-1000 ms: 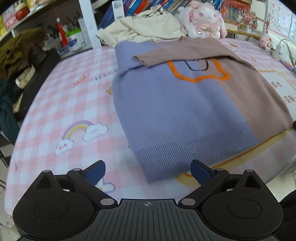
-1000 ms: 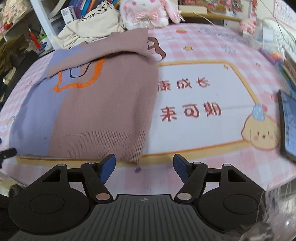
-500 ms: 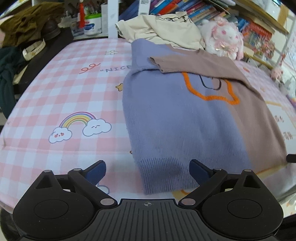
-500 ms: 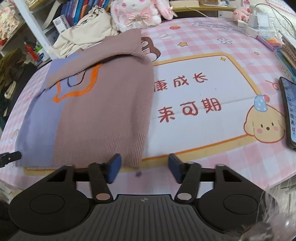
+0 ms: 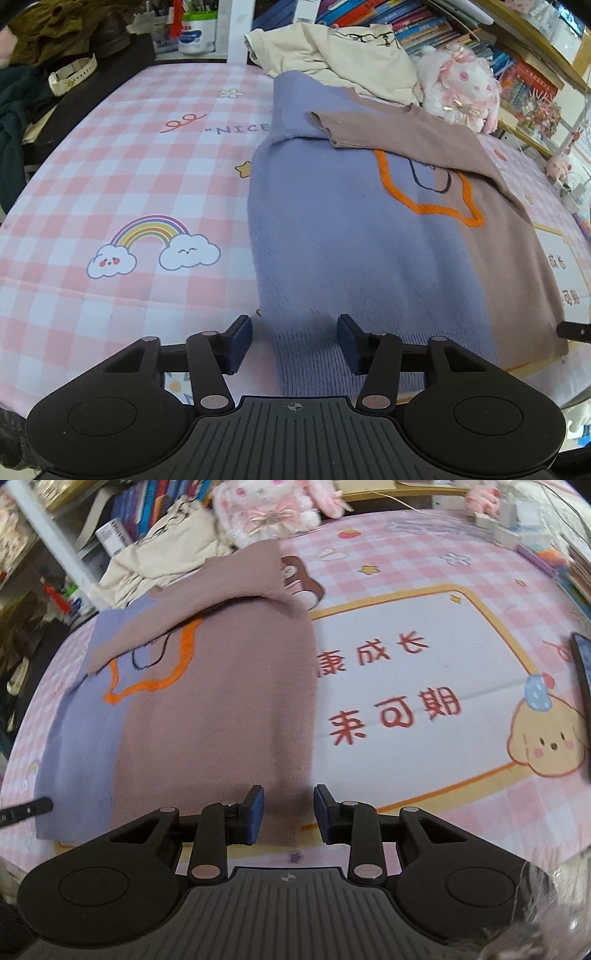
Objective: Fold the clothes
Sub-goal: 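Grasp the mauve side hem with the right gripper and fold it toward the center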
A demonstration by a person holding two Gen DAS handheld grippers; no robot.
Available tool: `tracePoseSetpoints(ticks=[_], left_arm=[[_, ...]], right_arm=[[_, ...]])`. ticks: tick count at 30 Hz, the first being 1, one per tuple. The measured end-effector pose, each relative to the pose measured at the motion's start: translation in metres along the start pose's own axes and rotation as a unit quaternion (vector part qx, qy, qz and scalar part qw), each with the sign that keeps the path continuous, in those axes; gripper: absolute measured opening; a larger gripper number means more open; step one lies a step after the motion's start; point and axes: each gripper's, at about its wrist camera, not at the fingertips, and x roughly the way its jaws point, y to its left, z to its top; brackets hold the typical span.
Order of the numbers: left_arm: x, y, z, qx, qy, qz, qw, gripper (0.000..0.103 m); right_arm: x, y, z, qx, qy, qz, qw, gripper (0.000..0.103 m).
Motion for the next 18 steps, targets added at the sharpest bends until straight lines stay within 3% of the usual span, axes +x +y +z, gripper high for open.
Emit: tracePoseSetpoints(ticks=[2,3,4,8,11,13,15,17,18], left_arm=[[0.001,0.0,0.001,0.004,-0.002,0.003,1.0,0.04],[0.001,0.0,0.002,0.005,-0.002,0.002,1.0,0.032],[0.002,0.0,0.002,0.007,-0.002,0.001,1.0,0.025],[0.002,-0.001,0.005,0.014,0.0,-0.012,0.9998,0.009],[-0.013,-0.018,0.008,0.065,-0.034,-0.01,0.9972,0.008],[-0.026,-0.029,0.01,0.09,-0.063,-0.031,0.9935,0.009],[-0.024,-0.029,0.014,0.089,-0.054,-0.048,0.9934,0.015],[-0.017,-0.024,0.016,0.071,-0.034,-0.058,0.9952,0.018],[-0.011,-0.019,0.017,0.052,-0.017,-0.059,0.9967,0.024]], right_arm=[[0.003,0.008,0.001,-0.031,0.005,-0.009,0.999,0.024],[0.004,0.012,0.001,-0.049,0.009,-0.013,0.999,0.016],[0.005,0.015,0.002,-0.061,0.011,-0.016,0.998,0.014],[0.003,0.017,0.003,-0.066,0.006,-0.018,0.998,0.009],[-0.011,0.02,0.005,-0.055,-0.025,0.0,0.998,0.007],[-0.025,0.021,0.01,-0.043,-0.051,0.049,0.997,0.007],[-0.029,0.02,0.016,-0.03,-0.054,0.085,0.994,0.007],[-0.023,0.02,0.02,-0.021,-0.038,0.078,0.996,0.007],[-0.019,0.019,0.021,-0.017,-0.028,0.073,0.997,0.007]])
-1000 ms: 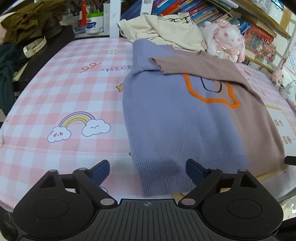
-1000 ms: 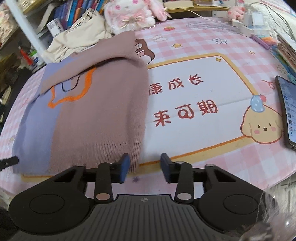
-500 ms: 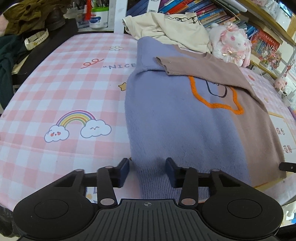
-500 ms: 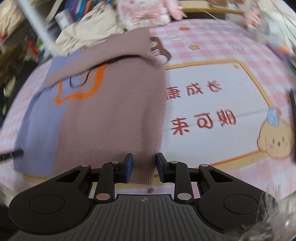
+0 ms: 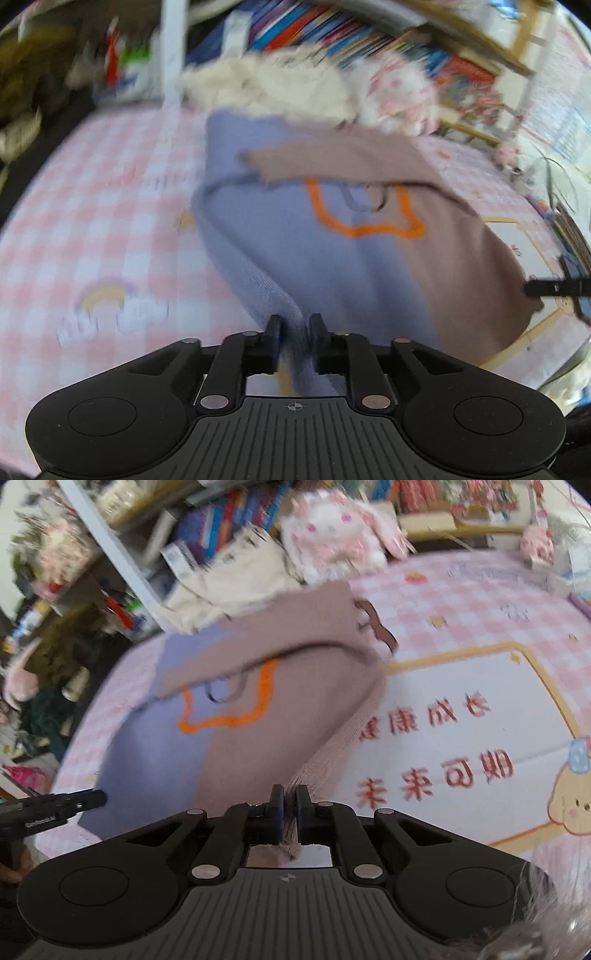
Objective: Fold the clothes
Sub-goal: 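Grasp the mauve side hem with the right gripper and fold it toward the center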
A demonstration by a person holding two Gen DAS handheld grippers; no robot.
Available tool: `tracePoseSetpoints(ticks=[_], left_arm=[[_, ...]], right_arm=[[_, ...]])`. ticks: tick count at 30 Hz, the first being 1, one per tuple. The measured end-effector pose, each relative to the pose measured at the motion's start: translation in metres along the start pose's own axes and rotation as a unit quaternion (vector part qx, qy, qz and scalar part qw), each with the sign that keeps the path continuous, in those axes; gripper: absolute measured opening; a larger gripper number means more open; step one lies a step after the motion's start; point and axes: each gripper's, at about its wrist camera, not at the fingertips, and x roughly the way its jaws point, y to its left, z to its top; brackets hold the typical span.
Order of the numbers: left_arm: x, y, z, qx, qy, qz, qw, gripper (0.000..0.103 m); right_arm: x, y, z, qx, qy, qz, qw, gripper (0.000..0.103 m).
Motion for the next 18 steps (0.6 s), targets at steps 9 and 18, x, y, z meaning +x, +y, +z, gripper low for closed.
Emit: tracePoseSetpoints(ticks=[9,18], left_arm=[[0.012,0.039,-0.012,-0.129,0.041,-0.052,0.9894,0.047],[0.015,0.053,-0.013,-0.19,0.035,-0.083,0.9776,0.043]], right_arm=[[0.02,-0.011,-0.011,0.02,0.045,-0.029,0.998,0.037],[0.03,-0.031,-0.003,0.093,0.025,-0.021,0.995,0.03]])
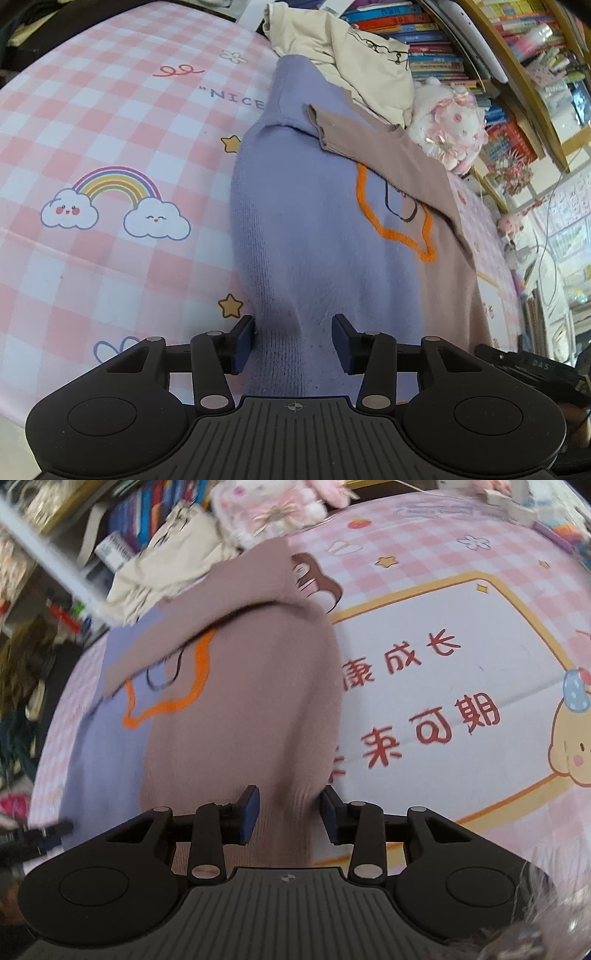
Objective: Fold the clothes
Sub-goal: 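Grasp the mauve side hem with the right gripper and fold it toward the center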
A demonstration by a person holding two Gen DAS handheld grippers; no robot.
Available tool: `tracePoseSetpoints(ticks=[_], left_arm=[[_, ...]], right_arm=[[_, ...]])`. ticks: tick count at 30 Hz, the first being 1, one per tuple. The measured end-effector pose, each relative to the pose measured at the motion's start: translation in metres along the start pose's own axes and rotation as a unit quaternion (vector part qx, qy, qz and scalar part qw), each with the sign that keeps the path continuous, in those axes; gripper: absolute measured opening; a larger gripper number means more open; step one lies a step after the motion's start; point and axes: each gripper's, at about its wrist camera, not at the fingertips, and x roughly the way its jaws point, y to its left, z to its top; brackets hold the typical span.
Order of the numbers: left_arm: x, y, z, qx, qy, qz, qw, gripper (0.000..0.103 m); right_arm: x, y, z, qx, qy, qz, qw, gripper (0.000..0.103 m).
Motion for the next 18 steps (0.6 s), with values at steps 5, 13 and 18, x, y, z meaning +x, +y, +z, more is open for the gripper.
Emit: tracePoseSetpoints(ticks=[5,13,18], left_arm=[[0.003,-0.002,0.0,0.01,0.003,-0.004,0.9999,0.039],[0.003,-0.001,0.0,0.005,0.006,-0.007,0.9999,0.039],[0.002,0.006,0.001,-0.014,0.011,-0.016,0.9997,0.039]], right_arm=[[0.003,-0.003,0.003,0.0,0.009,0.002,1.0,0.011],[-0.005,-0.018,-0.003,0.022,0.025,0.018,0.999,0.011],[-0.005,-0.013,-0.005,0.006,0.031,0.016,0.999,0.011]])
